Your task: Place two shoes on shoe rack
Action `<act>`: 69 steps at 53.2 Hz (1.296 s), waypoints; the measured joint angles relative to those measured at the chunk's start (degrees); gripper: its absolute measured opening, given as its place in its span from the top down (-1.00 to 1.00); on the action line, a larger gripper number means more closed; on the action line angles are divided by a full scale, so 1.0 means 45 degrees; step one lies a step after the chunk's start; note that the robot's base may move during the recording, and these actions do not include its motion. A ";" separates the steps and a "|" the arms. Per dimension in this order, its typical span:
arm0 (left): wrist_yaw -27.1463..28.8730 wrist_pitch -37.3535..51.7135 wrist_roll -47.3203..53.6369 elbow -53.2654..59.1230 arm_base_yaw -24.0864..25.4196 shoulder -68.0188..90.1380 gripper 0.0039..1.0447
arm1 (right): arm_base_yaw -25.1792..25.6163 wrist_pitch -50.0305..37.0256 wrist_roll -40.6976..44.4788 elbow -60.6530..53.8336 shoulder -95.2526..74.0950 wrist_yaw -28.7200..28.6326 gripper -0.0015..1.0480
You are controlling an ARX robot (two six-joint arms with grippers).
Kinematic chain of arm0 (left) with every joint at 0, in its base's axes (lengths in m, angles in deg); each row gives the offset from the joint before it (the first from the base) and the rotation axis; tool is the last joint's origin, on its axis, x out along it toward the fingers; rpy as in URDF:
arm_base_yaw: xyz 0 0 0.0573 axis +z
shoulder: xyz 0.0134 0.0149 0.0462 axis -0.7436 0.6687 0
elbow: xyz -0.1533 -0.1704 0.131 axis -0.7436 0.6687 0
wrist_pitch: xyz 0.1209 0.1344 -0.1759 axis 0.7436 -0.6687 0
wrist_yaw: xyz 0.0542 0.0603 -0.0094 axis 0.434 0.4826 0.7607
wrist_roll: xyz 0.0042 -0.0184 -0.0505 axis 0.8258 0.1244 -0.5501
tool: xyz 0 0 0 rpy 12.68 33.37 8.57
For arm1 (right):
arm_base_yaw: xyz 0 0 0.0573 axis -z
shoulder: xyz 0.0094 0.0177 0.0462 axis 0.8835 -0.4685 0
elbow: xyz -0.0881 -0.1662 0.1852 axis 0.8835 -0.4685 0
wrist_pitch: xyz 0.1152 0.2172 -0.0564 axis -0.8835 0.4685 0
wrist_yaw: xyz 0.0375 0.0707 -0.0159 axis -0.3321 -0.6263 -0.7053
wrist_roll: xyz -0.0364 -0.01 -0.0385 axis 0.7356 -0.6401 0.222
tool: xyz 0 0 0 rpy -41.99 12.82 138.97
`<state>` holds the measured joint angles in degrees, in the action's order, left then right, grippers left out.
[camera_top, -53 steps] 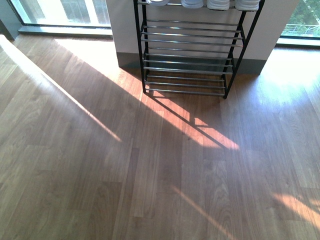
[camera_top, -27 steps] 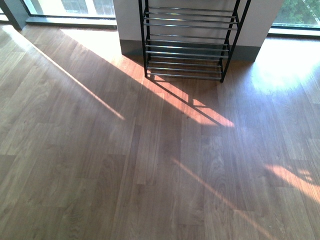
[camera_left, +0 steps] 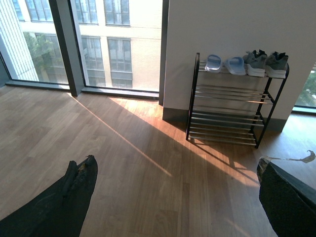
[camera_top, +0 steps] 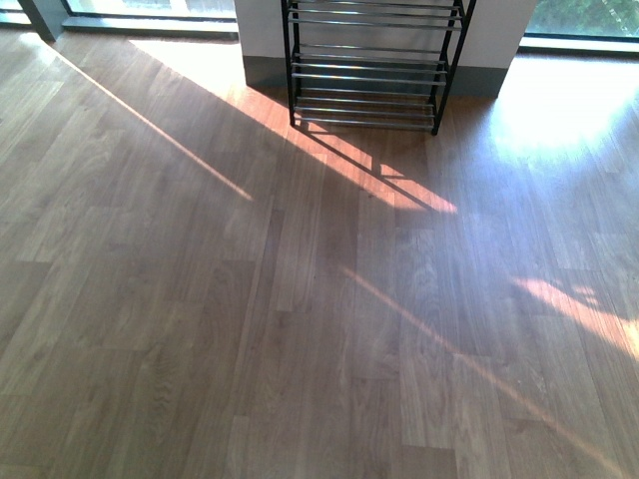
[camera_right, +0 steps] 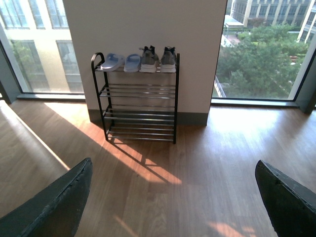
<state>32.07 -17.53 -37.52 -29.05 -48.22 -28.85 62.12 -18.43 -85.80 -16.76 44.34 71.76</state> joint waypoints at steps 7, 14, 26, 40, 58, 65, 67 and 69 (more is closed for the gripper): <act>0.0000 0.0000 0.0000 0.0005 0.0000 0.0000 -0.83 | 0.0000 0.0000 0.0000 0.0000 0.0000 0.0000 -0.82; 0.0000 0.0000 0.0000 0.0005 0.0000 0.0000 -0.83 | 0.0000 0.0000 0.0000 0.0000 0.0015 0.0000 -0.82; 0.0000 0.0000 0.0000 0.0005 0.0000 0.0000 -0.83 | 0.0000 0.0000 0.0000 0.0000 0.0010 0.0000 -0.82; 0.0000 0.0000 0.0010 0.0000 0.0000 0.0000 -0.83 | 0.0000 0.0000 0.0000 0.0000 0.0010 0.0000 -0.82; 0.0000 0.0000 0.0015 0.0000 0.0000 0.0000 -0.83 | 0.0000 0.0000 0.0000 0.0000 0.0010 0.0000 -0.82; 0.0000 0.0000 0.0015 0.0000 0.0000 0.0000 -0.83 | 0.0000 0.0000 0.0000 0.0000 0.0010 0.0000 -0.82; 0.0000 0.0000 0.0015 0.0000 0.0000 0.0000 -0.83 | 0.0000 0.0000 0.0000 0.0000 0.0010 0.0000 -0.82; 0.0000 0.0000 0.0015 0.0000 0.0000 0.0000 -0.83 | 0.0000 0.0000 0.0000 0.0000 0.0010 0.0000 -0.82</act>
<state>32.07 -17.53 -37.45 -29.05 -48.22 -28.85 62.12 -18.43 -85.80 -16.76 44.38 71.76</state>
